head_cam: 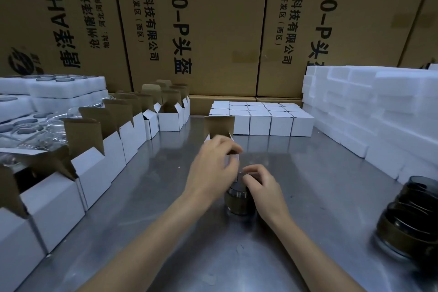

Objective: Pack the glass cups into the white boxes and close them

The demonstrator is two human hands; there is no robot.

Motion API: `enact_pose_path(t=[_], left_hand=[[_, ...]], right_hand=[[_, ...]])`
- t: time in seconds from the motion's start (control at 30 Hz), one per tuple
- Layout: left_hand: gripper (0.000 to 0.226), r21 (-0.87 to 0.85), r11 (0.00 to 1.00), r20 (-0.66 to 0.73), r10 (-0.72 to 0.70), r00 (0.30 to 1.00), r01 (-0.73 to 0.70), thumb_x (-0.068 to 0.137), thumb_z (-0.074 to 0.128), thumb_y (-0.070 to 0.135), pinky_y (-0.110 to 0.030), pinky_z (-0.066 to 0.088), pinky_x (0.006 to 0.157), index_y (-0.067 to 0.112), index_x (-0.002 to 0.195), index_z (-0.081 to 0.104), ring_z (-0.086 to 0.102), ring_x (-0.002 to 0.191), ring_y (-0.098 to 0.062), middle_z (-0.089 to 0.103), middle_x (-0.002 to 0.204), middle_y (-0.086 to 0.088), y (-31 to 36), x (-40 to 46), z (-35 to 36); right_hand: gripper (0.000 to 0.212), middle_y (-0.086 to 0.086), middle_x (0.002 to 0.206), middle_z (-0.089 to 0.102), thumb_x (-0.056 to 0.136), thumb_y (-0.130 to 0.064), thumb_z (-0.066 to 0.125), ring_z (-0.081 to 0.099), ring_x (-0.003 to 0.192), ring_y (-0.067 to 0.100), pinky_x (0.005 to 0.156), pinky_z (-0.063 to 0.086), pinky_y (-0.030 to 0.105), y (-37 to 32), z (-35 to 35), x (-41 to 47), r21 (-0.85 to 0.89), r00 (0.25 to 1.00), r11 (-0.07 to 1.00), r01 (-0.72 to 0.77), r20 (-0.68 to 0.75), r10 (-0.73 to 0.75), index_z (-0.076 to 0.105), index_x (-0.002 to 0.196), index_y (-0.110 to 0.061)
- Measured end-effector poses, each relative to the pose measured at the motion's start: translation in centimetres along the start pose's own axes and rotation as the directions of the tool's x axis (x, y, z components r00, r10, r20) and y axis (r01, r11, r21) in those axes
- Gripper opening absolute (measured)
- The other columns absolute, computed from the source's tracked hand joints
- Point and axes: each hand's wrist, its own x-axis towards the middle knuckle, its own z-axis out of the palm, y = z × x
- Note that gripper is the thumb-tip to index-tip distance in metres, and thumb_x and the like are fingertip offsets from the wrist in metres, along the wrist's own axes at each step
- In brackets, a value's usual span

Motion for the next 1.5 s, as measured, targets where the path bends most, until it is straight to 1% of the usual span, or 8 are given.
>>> enact_pose_path(t=[0.1, 0.27, 0.47, 0.7, 0.9, 1.13, 1.27, 1.5], left_hand=[[0.025, -0.178, 0.983, -0.288, -0.092, 0.953, 0.041, 0.086, 0.057, 0.007, -0.022, 0.043, 0.093, 0.023, 0.105, 0.062, 0.048, 0.108, 0.004, 0.052, 0.113, 0.013, -1.4, -0.1, -0.8], [0.071, -0.48, 0.695, 0.106, -0.56, 0.822, 0.535, 0.088, 0.062, 0.045, -0.021, 0.028, 0.101, 0.022, 0.149, 0.032, 0.034, 0.137, -0.008, 0.034, 0.153, 0.008, -3.9, -0.5, 0.1], [0.052, -0.388, 0.797, -0.005, -0.505, 0.863, 0.463, 0.088, 0.062, 0.045, 0.006, 0.035, 0.068, 0.018, 0.133, 0.057, 0.051, 0.115, 0.0, 0.058, 0.133, 0.006, -2.8, -0.9, 1.8], [0.031, -0.357, 0.851, -0.125, -0.453, 0.883, 0.386, 0.09, 0.06, 0.043, 0.005, 0.038, 0.068, 0.022, 0.11, 0.072, 0.055, 0.082, 0.021, 0.069, 0.098, 0.016, -1.3, -1.7, 2.0], [0.029, -0.488, 0.735, -0.092, -0.58, 0.809, 0.472, 0.094, 0.053, 0.032, -0.04, 0.055, 0.082, 0.021, 0.068, 0.062, 0.059, 0.07, -0.021, 0.059, 0.06, 0.003, -1.6, -1.7, 2.1], [0.044, -0.646, 0.585, 0.104, -0.569, 0.815, 0.491, 0.098, 0.044, 0.022, -0.043, 0.051, 0.096, 0.045, 0.135, 0.044, 0.06, 0.114, -0.019, 0.054, 0.133, 0.006, -2.5, -1.5, 1.7], [0.045, -0.647, 0.587, 0.177, -0.505, 0.845, 0.487, 0.099, 0.047, 0.023, -0.019, 0.049, 0.083, 0.038, 0.141, 0.038, 0.058, 0.11, -0.011, 0.05, 0.123, 0.013, -2.8, -1.4, 1.4], [0.101, -0.659, 0.474, 0.423, -0.409, 0.809, 0.584, 0.055, 0.067, 0.032, -0.046, 0.028, 0.116, 0.026, 0.148, 0.029, 0.039, 0.137, -0.024, 0.04, 0.147, -0.004, -3.3, -1.4, 1.0]], right_hand=[[0.008, -0.016, 0.091, 0.065, 0.087, -0.021, 0.059, 0.057, 0.087, -0.006, 0.064, 0.039, 0.007, 0.2, 0.1, 0.5, 0.078, 0.999, 0.997, -0.022, -0.026, 0.024, 0.063, 0.09, -0.028], [0.024, -0.015, 0.11, 0.061, 0.092, -0.03, 0.059, 0.055, 0.102, -0.002, 0.073, 0.038, 0.006, 0.2, 0.1, 0.9, 0.18, 0.999, 0.983, -0.046, 0.015, 0.045, 0.061, 0.115, -0.023], [0.03, -0.013, 0.108, 0.063, 0.088, -0.039, 0.063, 0.059, 0.102, -0.003, 0.083, 0.045, 0.012, 0.0, 0.1, 0.9, 0.215, 0.999, 0.976, -0.031, -0.027, 0.038, 0.062, 0.113, -0.024], [0.043, -0.009, 0.088, 0.059, 0.081, -0.063, 0.057, 0.056, 0.082, 0.003, 0.062, 0.038, 0.02, -0.5, 0.0, 0.7, 0.196, 0.978, 0.975, -0.1, -0.162, 0.133, 0.055, 0.091, -0.021], [0.045, -0.002, 0.079, 0.059, 0.095, -0.057, 0.034, 0.057, 0.079, 0.015, 0.067, 0.044, 0.032, -0.3, 0.0, 1.0, 0.128, 0.967, 0.987, -0.095, -0.225, 0.122, 0.052, 0.08, -0.019], [0.033, 0.01, 0.095, 0.064, 0.098, -0.03, 0.029, 0.06, 0.096, 0.029, 0.093, 0.047, 0.053, 0.4, -0.1, 1.6, 0.164, 0.964, 0.975, -0.151, -0.194, 0.182, 0.056, 0.088, -0.013], [0.031, 0.004, 0.09, 0.064, 0.098, -0.037, 0.034, 0.06, 0.087, 0.023, 0.088, 0.049, 0.045, 0.2, -0.5, 1.9, 0.248, 0.965, 0.952, -0.179, -0.144, 0.219, 0.054, 0.085, -0.018], [0.017, -0.011, 0.082, 0.054, 0.085, -0.044, 0.046, 0.048, 0.08, 0.003, 0.068, 0.037, 0.014, -2.3, -2.3, -0.2, -0.163, 0.835, 0.869, 0.466, -0.244, -0.494, 0.05, 0.076, -0.031]])
